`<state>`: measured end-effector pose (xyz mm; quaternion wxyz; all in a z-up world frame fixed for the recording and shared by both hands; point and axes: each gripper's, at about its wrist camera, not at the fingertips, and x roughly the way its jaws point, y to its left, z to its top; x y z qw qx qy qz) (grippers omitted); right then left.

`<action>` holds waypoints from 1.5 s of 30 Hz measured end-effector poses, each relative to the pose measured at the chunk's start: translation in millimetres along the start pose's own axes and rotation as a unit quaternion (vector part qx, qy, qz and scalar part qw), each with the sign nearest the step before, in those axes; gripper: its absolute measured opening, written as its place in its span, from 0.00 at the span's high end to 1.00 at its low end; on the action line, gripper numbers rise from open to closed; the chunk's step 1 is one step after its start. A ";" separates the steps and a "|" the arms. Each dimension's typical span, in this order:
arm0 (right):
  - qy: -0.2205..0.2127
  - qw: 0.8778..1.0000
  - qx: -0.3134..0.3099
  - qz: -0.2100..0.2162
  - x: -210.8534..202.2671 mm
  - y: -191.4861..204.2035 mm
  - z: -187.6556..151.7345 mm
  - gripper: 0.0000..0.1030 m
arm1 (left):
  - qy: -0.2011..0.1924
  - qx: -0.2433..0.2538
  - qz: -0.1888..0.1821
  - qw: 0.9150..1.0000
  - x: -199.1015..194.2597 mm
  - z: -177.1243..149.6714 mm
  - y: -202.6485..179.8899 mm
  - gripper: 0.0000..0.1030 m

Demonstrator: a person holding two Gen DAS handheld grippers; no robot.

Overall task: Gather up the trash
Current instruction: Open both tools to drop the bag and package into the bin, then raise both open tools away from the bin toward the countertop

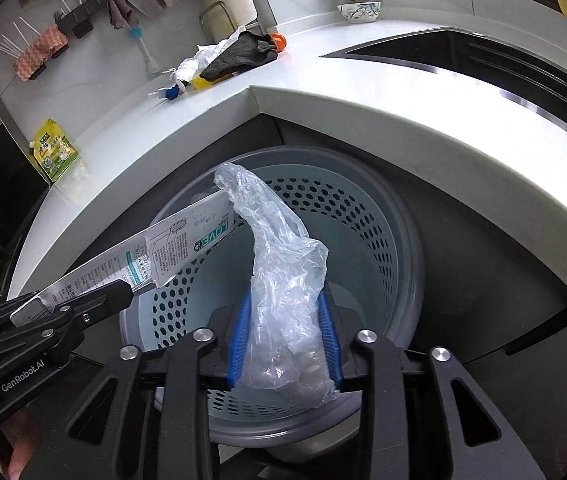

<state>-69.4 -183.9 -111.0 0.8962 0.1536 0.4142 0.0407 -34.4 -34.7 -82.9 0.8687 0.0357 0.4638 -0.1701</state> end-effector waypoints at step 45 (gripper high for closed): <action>-0.035 0.999 0.018 -0.001 -31.9 -6.4 6.3 0.39 | -0.051 -0.011 0.028 0.998 -30.3 6.0 17.1 0.22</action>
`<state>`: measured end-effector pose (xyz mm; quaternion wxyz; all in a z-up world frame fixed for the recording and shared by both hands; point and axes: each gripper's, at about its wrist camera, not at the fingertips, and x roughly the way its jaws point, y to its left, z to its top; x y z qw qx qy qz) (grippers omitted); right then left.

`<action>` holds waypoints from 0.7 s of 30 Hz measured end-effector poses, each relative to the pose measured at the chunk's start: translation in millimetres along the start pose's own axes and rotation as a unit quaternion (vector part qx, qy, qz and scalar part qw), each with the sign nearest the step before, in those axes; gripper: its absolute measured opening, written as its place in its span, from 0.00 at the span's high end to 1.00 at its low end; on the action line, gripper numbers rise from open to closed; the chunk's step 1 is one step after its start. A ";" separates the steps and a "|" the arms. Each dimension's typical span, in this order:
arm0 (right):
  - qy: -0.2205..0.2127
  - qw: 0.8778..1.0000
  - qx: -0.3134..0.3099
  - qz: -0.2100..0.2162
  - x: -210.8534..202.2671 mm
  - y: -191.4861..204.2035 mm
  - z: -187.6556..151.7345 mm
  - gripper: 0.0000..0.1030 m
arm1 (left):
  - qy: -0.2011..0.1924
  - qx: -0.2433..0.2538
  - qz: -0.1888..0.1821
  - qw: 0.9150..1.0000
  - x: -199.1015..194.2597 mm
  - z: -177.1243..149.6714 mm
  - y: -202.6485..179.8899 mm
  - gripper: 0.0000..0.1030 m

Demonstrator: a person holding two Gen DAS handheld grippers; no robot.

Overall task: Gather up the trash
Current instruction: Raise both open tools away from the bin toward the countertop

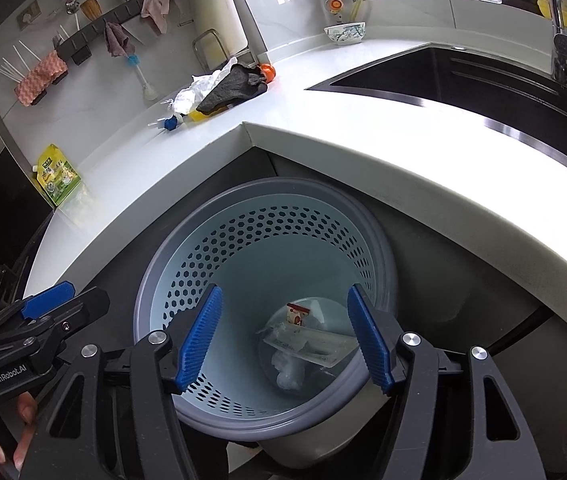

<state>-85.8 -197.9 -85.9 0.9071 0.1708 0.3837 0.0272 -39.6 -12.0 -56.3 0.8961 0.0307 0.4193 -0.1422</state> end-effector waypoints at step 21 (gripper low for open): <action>-0.023 0.999 -0.026 -0.006 -11.2 0.8 30.8 0.39 | -0.007 -0.001 0.010 1.000 -14.0 18.6 3.9 0.22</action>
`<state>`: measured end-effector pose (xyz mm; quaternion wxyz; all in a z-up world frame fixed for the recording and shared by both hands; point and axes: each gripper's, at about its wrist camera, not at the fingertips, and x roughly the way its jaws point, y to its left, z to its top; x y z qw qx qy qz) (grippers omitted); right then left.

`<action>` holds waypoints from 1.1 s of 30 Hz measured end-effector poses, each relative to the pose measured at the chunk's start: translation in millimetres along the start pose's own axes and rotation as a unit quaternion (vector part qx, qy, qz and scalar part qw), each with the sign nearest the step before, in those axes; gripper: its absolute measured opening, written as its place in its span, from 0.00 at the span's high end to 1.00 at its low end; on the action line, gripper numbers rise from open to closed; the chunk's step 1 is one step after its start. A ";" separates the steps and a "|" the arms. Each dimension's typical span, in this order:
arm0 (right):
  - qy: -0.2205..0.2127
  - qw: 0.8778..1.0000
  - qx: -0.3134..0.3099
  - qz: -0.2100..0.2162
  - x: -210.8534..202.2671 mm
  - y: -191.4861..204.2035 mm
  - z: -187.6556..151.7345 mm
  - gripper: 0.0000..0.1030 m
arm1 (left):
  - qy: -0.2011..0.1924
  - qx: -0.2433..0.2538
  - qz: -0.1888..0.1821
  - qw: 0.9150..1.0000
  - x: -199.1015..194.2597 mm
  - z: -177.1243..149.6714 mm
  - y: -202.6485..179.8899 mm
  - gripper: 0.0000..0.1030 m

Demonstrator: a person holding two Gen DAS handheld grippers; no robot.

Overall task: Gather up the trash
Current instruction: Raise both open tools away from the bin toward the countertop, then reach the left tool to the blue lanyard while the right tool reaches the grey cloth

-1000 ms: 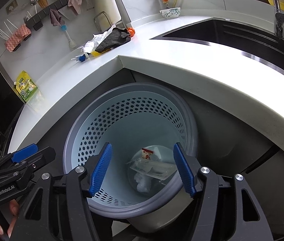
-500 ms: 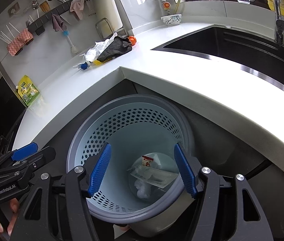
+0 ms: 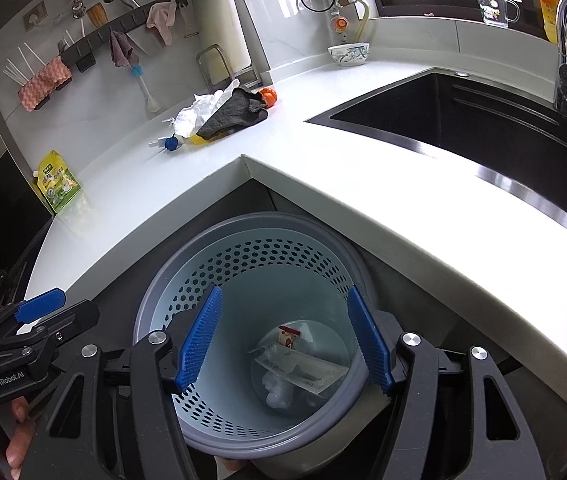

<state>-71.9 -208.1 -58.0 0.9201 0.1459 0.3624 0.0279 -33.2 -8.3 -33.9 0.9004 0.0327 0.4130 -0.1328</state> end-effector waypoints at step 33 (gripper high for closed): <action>-0.025 0.998 -0.056 0.023 95.4 48.6 162.5 0.35 | -0.070 -0.057 0.069 0.994 63.3 170.4 84.2 0.11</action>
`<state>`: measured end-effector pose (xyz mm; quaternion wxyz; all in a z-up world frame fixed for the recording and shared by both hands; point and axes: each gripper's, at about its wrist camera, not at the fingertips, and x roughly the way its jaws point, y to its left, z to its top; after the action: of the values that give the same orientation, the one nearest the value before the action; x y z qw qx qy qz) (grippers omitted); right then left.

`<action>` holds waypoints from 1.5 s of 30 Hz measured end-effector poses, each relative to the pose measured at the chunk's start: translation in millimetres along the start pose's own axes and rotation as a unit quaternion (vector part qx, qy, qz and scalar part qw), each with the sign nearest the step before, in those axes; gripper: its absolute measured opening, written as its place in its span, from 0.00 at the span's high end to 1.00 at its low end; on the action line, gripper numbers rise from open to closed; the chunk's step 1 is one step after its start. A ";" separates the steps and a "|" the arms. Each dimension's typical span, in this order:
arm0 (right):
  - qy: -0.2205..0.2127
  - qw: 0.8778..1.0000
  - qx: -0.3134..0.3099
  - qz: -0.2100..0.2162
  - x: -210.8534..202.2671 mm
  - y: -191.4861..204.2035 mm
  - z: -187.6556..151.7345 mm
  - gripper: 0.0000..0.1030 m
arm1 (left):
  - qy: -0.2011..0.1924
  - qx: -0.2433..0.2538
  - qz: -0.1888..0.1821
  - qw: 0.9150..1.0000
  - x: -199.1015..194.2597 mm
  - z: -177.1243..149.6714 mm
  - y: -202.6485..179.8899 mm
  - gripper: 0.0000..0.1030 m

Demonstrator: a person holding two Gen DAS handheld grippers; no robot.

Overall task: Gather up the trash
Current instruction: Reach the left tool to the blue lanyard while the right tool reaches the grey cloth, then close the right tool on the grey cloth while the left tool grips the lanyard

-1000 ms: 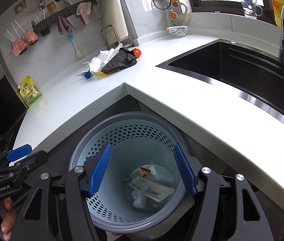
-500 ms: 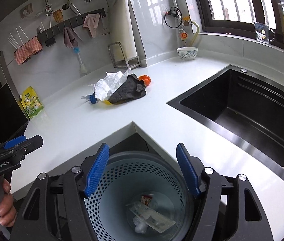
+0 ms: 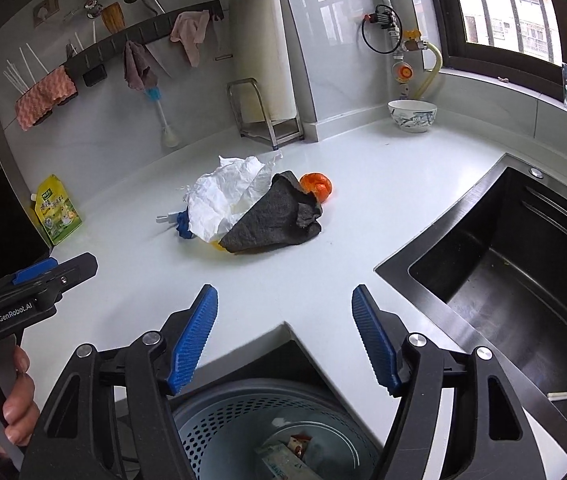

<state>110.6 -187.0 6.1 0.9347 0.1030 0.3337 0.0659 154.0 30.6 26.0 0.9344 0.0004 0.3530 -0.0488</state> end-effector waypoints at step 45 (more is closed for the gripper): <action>0.056 0.998 0.036 0.008 132.4 3.1 48.6 0.85 | 0.078 -0.032 0.039 0.996 156.9 56.0 43.3 0.11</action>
<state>243.2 -165.8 -37.2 0.9096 0.1356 0.3869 0.0666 311.9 57.4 -37.0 0.9047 -0.0117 0.4258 -0.0006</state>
